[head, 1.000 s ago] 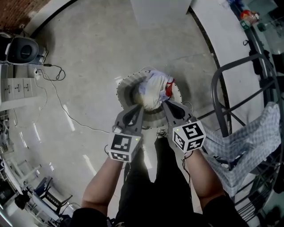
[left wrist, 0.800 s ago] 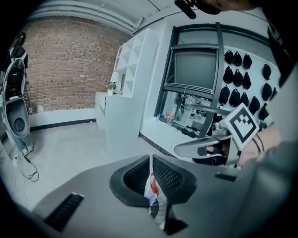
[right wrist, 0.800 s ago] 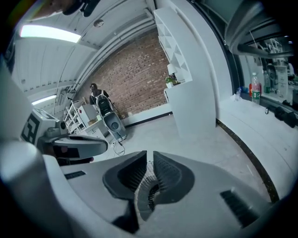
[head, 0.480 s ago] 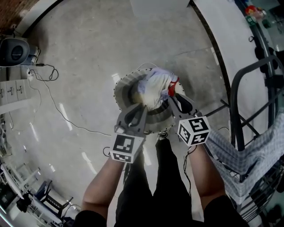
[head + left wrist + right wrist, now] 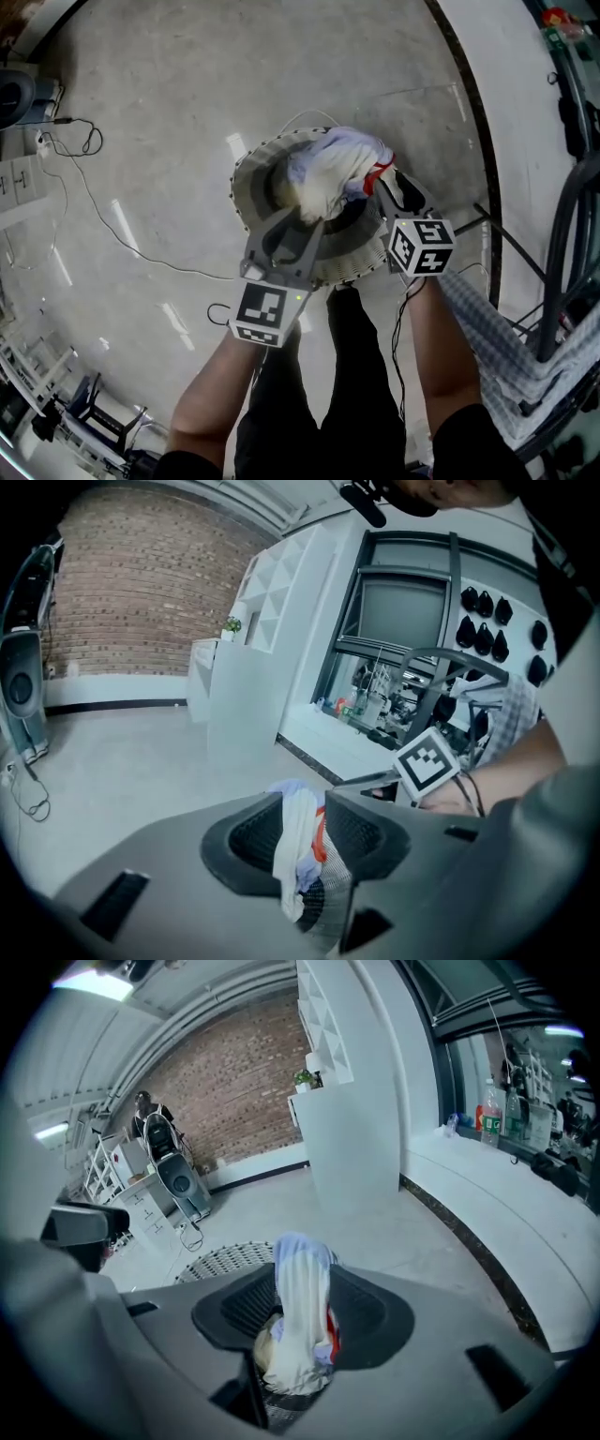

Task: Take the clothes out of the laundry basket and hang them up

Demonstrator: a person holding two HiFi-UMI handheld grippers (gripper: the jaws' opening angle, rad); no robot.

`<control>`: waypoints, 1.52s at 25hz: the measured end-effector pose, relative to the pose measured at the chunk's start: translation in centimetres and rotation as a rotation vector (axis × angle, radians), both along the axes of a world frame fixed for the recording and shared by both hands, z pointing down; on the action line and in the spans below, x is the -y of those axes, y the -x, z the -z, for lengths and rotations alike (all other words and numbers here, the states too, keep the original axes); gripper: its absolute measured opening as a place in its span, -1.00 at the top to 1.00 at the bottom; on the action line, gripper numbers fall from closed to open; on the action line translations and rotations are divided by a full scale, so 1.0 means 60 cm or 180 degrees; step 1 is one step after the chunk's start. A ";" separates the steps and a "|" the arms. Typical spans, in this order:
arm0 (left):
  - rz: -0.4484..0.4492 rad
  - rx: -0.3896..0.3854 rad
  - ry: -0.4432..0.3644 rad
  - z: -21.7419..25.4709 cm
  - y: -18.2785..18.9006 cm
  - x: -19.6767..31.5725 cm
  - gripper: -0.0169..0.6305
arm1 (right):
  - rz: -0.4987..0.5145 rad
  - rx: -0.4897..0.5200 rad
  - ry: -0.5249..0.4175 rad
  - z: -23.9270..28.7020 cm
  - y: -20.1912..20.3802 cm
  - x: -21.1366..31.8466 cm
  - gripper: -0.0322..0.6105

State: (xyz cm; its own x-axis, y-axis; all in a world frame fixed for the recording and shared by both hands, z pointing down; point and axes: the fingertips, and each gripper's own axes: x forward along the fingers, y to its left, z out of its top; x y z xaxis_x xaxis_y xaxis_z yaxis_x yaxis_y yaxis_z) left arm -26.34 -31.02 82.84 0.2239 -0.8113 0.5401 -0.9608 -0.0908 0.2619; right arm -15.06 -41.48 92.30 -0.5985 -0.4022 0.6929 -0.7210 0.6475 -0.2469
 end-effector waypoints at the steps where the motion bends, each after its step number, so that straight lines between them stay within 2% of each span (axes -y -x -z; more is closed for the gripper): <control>1: -0.0014 -0.0012 0.0017 -0.010 0.001 0.000 0.54 | -0.0005 -0.0037 0.0001 -0.017 0.002 0.005 0.29; 5: -0.0061 -0.0038 0.0065 -0.052 -0.002 -0.002 0.53 | -0.0015 -0.0240 -0.0019 -0.087 0.002 0.023 0.12; 13: -0.0082 -0.0082 0.0177 -0.097 0.002 -0.006 0.53 | 0.0020 -0.0494 -0.0163 -0.167 -0.001 0.053 0.08; 16: -0.0089 -0.0080 0.0214 -0.099 0.003 -0.005 0.53 | 0.0061 -0.0598 -0.0279 -0.173 -0.002 0.057 0.20; 18: -0.0083 -0.0082 0.0203 -0.096 0.002 -0.002 0.53 | 0.0084 -0.0684 -0.0388 -0.169 -0.006 0.062 0.37; 24: -0.0092 -0.0083 0.0204 -0.090 -0.003 -0.003 0.54 | 0.0182 -0.0829 -0.0608 -0.152 -0.007 0.056 0.60; 26: -0.0094 -0.0084 0.0210 -0.085 -0.004 -0.005 0.53 | 0.0151 -0.0822 -0.0635 -0.143 -0.007 0.052 0.78; 32: -0.0100 -0.0018 0.0145 -0.061 -0.004 -0.015 0.54 | 0.0075 -0.0601 -0.0532 -0.095 0.001 0.037 0.82; 38: -0.0129 0.0057 0.0065 -0.004 -0.013 -0.022 0.54 | 0.0001 -0.0379 -0.0357 -0.037 0.000 0.016 0.83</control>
State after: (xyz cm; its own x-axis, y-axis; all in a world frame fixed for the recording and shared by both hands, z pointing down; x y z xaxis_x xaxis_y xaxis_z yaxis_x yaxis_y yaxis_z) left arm -25.54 -29.72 83.10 0.2465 -0.7905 0.5606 -0.9610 -0.1245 0.2471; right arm -15.05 -42.47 94.54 -0.5150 -0.4807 0.7097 -0.7406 0.6664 -0.0860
